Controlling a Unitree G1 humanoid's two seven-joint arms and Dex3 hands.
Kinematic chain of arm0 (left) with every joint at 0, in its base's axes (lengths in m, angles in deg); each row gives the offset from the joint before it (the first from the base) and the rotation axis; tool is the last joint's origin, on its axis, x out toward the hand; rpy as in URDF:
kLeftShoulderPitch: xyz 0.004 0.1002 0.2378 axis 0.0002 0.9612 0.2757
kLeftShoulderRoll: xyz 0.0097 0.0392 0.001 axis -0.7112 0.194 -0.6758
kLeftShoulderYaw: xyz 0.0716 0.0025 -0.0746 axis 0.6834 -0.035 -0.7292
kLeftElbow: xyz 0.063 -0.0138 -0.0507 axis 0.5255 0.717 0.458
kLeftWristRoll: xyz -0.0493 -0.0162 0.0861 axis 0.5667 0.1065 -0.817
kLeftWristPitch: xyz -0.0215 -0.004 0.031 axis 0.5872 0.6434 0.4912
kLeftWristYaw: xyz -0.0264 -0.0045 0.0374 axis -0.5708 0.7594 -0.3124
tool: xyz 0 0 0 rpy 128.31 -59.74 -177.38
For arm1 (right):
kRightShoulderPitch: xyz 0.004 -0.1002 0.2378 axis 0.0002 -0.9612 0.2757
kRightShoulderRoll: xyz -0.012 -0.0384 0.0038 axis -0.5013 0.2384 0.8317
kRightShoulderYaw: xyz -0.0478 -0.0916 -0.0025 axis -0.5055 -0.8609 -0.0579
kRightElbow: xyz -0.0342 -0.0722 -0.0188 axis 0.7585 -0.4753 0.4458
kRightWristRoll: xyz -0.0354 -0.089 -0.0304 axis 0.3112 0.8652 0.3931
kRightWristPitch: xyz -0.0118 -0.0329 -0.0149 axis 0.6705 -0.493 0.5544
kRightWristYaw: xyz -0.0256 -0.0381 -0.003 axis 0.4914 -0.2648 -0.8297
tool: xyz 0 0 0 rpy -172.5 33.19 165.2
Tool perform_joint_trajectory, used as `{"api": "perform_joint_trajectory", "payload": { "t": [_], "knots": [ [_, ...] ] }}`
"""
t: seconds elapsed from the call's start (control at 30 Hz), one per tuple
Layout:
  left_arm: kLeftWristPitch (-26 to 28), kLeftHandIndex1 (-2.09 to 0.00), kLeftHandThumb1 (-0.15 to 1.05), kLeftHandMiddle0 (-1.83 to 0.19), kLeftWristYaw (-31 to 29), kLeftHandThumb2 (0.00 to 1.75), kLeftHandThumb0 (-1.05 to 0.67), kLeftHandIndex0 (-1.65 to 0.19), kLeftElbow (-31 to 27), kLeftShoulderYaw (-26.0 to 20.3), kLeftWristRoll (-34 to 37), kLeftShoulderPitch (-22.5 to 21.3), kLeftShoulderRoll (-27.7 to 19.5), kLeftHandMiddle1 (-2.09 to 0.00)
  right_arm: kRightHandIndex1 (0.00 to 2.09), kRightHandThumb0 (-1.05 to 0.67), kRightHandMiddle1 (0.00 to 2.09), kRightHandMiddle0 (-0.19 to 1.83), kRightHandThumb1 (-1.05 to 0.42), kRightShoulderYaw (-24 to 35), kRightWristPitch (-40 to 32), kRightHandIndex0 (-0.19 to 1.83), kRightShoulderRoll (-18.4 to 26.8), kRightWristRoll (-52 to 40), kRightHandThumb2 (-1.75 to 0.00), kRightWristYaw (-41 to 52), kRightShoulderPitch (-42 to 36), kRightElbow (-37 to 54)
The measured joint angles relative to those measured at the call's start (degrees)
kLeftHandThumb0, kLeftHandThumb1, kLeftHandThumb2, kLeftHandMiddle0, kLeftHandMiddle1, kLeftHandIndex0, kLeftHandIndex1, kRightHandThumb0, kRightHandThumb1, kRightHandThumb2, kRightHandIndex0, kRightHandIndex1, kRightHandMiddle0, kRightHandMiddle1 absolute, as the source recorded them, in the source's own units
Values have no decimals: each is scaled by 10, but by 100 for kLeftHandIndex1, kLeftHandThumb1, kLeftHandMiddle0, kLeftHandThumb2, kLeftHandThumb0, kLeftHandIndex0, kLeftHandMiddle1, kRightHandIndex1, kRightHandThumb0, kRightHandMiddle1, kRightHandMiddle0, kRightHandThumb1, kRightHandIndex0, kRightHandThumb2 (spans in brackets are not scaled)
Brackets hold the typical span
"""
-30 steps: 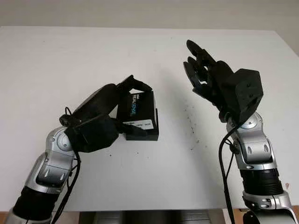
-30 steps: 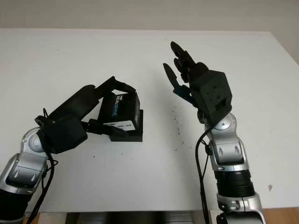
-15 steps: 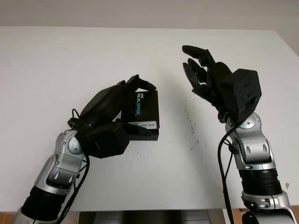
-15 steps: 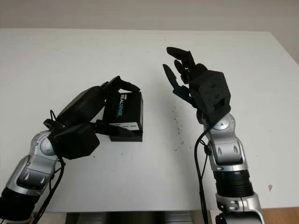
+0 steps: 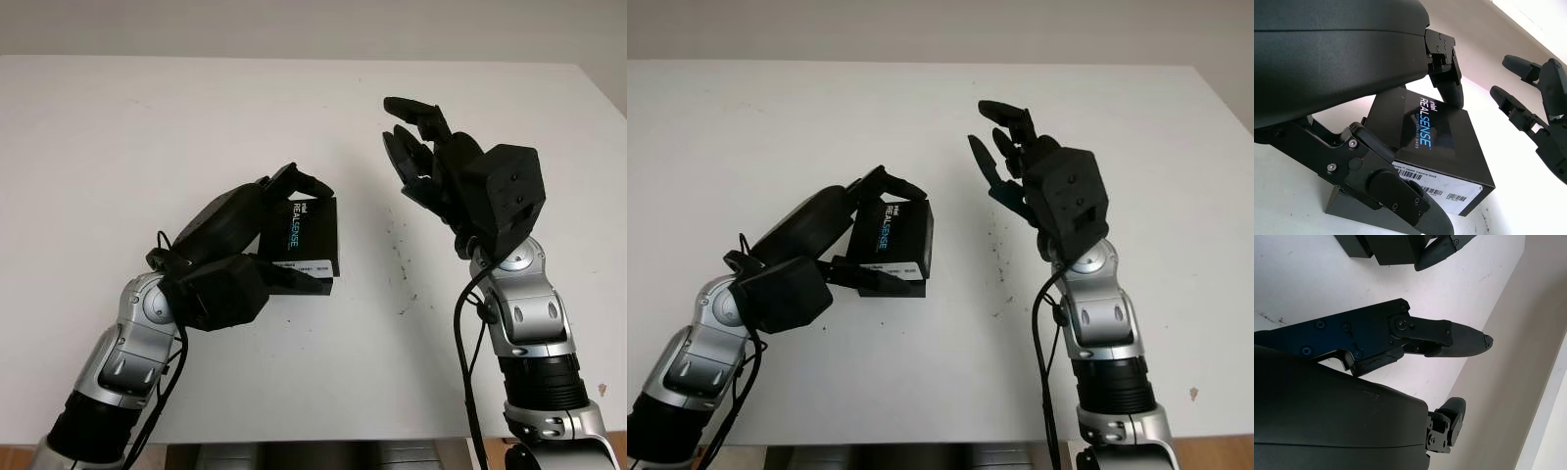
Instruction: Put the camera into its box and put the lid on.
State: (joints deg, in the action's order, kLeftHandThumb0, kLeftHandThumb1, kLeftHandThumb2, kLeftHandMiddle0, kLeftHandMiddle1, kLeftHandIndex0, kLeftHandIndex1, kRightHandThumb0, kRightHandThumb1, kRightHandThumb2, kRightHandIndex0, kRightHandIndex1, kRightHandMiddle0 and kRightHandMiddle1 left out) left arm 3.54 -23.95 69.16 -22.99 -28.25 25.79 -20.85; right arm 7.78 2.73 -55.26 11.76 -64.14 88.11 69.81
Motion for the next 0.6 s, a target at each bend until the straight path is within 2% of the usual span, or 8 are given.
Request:
{"api": "perform_joint_trajectory", "payload": {
  "t": [0.23,0.6],
  "knots": [
    [0,-170,100,-14,4,5,-7,-11,0,3,-16,10,0,-174,6,-73,68,-17,-105,-1,0,15,0,1,-51,1,0,0],
    [-41,-169,101,-12,49,6,-7,-10,27,16,-69,16,0,-178,5,-75,64,-17,-105,0,-3,13,-2,0,-51,0,0,0]
  ]
}}
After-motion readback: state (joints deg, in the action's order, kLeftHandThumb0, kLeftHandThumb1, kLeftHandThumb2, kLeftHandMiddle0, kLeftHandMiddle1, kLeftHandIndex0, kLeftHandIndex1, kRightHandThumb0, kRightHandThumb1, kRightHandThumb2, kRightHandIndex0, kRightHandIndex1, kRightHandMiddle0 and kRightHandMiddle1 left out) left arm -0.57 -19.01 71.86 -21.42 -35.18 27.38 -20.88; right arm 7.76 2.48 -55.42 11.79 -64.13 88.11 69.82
